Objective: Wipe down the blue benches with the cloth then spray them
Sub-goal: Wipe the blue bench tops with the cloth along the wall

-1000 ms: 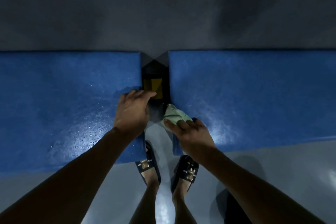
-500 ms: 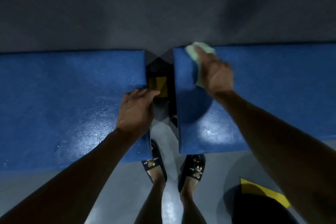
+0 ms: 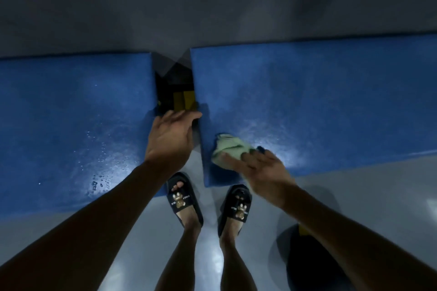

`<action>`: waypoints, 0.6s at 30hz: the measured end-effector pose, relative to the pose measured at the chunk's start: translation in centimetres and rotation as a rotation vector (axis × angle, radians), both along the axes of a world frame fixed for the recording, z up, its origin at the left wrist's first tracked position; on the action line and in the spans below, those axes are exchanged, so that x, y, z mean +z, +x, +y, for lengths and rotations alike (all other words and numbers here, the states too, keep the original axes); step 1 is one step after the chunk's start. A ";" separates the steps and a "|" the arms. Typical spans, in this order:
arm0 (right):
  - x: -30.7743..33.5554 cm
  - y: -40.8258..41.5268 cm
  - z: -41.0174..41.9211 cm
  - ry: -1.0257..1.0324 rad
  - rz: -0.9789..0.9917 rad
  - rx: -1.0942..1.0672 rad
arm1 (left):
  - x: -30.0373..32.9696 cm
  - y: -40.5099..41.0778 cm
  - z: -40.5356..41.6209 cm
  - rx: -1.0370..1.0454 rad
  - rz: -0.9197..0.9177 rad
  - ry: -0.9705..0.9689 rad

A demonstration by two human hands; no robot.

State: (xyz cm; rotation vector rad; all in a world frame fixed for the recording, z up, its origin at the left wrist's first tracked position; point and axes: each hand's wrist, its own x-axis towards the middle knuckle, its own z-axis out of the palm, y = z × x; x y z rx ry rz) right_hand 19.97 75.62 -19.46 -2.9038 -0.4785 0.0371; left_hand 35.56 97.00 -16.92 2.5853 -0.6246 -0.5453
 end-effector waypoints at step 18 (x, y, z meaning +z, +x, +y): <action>0.1 -4.3 -5.4 0.018 0.086 -0.010 | 1.4 -6.9 -1.1 0.049 0.041 0.070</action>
